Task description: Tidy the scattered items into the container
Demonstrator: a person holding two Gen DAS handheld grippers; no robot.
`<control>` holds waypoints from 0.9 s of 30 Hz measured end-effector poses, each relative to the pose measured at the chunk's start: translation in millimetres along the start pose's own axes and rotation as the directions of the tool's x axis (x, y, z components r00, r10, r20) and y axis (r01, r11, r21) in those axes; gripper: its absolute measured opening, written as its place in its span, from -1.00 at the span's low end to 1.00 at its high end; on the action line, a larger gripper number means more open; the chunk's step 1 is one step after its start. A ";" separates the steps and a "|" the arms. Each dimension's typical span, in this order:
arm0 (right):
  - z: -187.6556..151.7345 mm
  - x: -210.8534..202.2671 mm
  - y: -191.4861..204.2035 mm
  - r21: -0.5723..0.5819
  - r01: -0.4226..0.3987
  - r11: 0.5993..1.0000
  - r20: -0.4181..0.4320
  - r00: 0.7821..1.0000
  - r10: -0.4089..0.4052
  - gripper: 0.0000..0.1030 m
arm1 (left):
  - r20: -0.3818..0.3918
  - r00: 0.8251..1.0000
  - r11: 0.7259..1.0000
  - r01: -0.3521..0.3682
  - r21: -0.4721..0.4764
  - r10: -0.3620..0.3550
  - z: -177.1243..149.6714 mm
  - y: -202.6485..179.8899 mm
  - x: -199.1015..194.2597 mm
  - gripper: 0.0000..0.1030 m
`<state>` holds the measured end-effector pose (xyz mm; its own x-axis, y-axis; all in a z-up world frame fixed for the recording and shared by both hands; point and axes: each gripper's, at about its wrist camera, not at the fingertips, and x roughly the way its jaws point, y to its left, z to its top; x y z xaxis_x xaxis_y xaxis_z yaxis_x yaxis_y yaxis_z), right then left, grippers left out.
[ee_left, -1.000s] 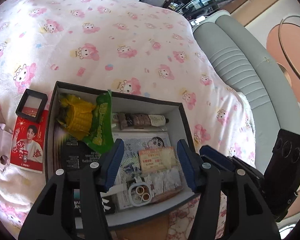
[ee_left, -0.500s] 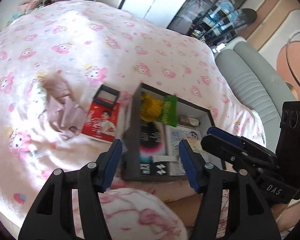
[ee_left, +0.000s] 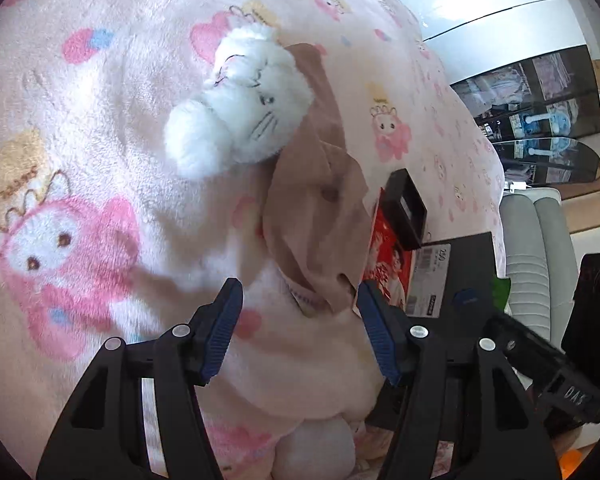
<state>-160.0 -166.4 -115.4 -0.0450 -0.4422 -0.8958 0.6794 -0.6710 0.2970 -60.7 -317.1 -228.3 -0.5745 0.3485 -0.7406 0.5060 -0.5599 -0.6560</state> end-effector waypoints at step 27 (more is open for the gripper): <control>-133.8 -189.8 -50.3 0.120 0.000 0.993 0.402 0.914 -0.049 0.01 | -0.171 0.959 0.763 0.284 0.581 -0.226 -137.3 -293.1 -69.5 -0.97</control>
<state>-87.6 30.9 -4.5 -0.3689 -0.6106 -0.7008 0.5862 -0.7380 0.3343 -80.8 -74.0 -4.6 -0.5555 0.5895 -0.5865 -0.1507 -0.7650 -0.6261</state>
